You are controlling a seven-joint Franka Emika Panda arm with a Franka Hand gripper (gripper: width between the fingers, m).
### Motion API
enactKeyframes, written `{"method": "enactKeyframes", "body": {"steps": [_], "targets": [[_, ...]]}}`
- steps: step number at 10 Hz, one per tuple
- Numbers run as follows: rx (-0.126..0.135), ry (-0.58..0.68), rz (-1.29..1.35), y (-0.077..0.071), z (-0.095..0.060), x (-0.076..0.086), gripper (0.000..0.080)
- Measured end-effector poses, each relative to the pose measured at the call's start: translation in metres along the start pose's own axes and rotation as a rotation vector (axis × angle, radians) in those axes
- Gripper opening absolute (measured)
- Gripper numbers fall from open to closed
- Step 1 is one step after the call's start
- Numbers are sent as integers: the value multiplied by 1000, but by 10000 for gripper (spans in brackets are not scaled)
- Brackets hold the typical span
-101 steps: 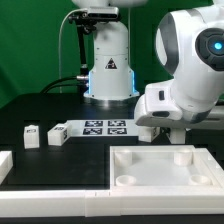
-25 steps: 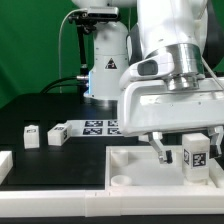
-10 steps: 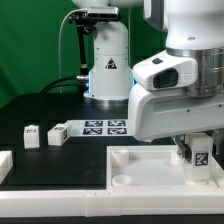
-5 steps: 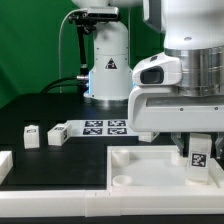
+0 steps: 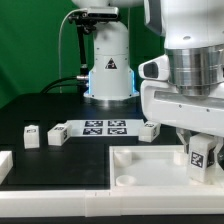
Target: Assemble one leg
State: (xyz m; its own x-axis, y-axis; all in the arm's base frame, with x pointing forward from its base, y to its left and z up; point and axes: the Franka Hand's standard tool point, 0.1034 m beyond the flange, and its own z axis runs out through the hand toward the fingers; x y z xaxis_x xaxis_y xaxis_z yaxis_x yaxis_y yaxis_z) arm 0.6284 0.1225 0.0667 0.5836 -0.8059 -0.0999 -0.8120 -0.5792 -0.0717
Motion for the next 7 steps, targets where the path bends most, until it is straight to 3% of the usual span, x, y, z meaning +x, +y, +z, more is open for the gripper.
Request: {"method": "enactKeyframes", "body": {"steps": [1,3,5,6,7], "targets": [[0,1,123,0,0,0,290],[-1,0,121,0,1,0,290],[-2,0,57,0,2,-1,525],[-4,1,10,1,2,-1,525],[-6,0,-120,2,3,0,624]]}}
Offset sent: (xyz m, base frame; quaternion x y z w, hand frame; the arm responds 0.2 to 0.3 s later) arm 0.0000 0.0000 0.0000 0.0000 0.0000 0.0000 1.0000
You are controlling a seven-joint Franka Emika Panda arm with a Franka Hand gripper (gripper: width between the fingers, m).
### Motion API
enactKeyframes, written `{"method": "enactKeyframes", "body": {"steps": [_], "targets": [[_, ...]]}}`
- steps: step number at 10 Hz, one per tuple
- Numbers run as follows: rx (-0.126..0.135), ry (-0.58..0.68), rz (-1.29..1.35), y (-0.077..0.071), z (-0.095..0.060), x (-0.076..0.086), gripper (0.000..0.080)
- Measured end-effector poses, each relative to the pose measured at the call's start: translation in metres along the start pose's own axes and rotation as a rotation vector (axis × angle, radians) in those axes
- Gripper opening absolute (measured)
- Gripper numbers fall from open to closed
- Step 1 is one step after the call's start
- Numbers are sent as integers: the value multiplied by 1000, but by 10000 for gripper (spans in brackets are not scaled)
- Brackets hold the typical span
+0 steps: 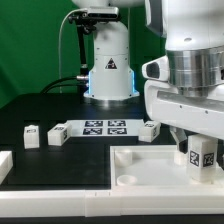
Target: Assemble one leg
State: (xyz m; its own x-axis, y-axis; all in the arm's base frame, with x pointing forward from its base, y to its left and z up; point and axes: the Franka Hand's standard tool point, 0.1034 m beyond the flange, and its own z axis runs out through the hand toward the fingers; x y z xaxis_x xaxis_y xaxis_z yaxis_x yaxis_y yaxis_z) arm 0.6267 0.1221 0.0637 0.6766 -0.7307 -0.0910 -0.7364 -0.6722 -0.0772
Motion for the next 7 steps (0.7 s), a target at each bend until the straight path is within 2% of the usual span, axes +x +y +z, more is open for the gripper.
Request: {"method": "enactKeyframes", "body": {"steps": [7], "targets": [[-8,0,-783,2,0,-2,649]]}}
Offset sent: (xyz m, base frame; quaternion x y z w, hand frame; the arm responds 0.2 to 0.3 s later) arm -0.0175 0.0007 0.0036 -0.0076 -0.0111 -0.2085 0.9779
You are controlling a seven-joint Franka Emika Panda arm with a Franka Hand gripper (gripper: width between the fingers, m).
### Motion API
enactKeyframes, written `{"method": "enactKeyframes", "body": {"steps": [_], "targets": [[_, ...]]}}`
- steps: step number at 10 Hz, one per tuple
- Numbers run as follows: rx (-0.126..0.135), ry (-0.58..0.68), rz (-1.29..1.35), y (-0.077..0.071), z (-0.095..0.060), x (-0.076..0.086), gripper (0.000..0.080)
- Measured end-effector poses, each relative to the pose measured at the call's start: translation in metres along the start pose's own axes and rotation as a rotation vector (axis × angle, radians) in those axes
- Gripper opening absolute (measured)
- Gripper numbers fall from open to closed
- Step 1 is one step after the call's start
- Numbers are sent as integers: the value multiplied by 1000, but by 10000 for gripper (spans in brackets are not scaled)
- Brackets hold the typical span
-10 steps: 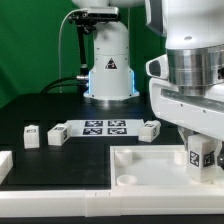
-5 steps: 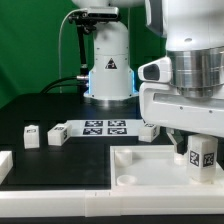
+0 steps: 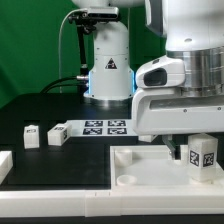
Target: Assemble one leg
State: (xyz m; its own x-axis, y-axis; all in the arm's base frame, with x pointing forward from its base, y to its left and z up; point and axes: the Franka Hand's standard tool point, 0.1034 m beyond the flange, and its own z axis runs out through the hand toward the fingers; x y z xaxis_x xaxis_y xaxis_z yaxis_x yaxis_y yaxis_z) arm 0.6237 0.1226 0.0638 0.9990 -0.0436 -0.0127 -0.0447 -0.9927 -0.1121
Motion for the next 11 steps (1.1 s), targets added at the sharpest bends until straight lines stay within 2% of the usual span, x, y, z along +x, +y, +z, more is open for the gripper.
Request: {"method": "enactKeyframes", "body": {"steps": [3,5,7,11], "targets": [[-6,2,-225,0,-2,1,649],[-6,1,-209,1,-1,0,622],[-6,0,-209,1,0,0,288],[-2,2,-136,3,0,1,290]]}}
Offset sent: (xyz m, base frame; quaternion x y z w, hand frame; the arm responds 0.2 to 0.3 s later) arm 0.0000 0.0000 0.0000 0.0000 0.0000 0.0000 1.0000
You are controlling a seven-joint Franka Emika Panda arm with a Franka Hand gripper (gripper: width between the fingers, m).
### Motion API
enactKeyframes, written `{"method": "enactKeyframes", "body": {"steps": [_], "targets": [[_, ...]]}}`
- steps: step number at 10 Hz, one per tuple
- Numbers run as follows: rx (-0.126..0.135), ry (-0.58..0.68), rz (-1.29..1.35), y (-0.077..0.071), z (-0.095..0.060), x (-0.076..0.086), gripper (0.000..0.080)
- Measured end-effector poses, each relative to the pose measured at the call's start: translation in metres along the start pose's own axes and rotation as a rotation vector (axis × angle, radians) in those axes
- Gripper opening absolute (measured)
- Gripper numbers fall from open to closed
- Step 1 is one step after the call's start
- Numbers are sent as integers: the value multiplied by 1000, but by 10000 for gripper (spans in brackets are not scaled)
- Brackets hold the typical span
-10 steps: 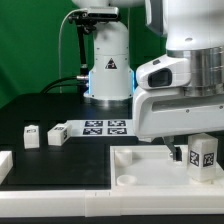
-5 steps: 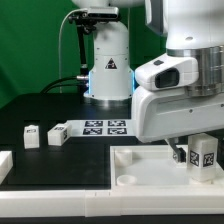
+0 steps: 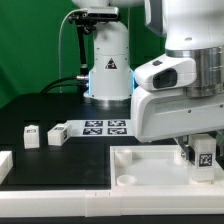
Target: Assemble one leg
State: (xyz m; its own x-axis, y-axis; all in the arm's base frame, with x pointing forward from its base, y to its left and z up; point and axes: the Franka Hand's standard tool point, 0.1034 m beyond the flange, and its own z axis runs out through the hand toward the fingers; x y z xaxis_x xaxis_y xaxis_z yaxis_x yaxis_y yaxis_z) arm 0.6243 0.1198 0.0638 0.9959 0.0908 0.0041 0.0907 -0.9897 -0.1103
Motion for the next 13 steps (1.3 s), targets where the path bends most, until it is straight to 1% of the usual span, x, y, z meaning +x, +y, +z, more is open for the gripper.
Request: {"method": "enactKeyframes", "body": {"steps": [1,4,5,6,8,9,11,12,13], "targets": [[8,10,155,3,0,2,290],[11,28,612,-1,1,3,290],[14,29,709,0,1,3,290],[23,29,883,0,1,4,290],[25,35,1163,-1,1,4,291],[26,35,1233,-1,1,4,291],[26,35,1234,-1,2,4,292],[25,35,1214,-1,2,4,461],[24,35,1162,-1,2,4,604]]}}
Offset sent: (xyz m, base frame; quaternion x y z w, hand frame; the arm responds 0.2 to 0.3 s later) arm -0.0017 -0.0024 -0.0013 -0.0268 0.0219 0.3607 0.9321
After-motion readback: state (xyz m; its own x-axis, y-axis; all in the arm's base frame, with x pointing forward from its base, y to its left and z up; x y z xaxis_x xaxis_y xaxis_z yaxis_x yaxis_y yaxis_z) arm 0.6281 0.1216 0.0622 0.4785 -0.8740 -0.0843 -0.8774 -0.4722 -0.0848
